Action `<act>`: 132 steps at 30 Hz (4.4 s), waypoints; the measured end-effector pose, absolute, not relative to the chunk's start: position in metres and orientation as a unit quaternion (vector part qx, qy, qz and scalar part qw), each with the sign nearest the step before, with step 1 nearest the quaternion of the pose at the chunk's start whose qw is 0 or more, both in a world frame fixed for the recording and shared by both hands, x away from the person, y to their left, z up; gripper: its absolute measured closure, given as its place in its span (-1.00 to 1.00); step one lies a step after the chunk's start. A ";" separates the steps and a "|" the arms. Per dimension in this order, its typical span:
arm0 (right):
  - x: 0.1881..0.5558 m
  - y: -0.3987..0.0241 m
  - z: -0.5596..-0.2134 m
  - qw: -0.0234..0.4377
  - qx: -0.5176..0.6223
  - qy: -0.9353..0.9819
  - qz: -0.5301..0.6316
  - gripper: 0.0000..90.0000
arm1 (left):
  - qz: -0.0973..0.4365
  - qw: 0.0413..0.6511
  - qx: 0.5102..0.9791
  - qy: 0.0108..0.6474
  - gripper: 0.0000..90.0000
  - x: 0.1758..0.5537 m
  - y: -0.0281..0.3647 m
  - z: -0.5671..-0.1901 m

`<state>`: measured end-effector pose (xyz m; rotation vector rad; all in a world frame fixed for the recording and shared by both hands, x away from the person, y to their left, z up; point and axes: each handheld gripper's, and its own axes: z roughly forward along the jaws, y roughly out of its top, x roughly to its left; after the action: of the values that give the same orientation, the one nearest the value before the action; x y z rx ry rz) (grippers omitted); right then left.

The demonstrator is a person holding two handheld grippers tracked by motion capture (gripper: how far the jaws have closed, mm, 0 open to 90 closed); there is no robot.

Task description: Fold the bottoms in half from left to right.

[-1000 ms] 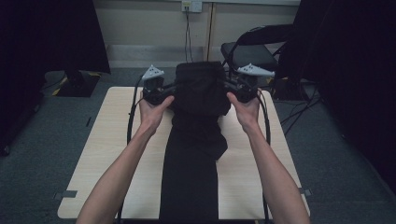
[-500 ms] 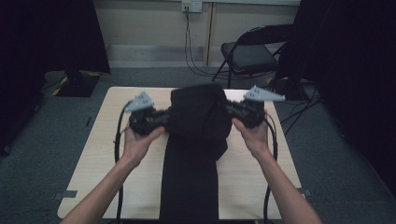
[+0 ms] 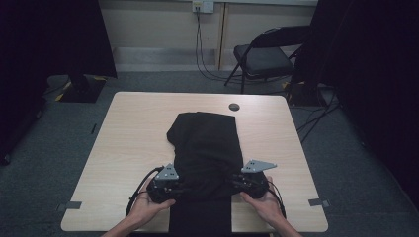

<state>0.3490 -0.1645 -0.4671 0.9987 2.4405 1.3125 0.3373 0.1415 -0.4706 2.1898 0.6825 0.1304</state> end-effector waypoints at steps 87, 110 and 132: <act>0.334 -0.126 -0.475 0.051 0.223 0.881 0.415 0.00 | 0.097 0.392 0.864 0.300 0.16 0.403 0.143 -0.473; 0.418 -0.134 -0.500 0.141 0.319 0.854 0.385 -0.21 | 0.098 0.349 0.883 0.297 0.11 0.408 0.136 -0.483; 0.386 -0.143 -0.490 0.089 0.290 0.866 0.397 -0.23 | 0.128 0.351 0.865 0.335 0.07 0.420 0.155 -0.490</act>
<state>0.3861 -0.1427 -0.4900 0.8628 2.5773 1.1827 0.4202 0.1546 -0.4905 2.2391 0.8674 0.3326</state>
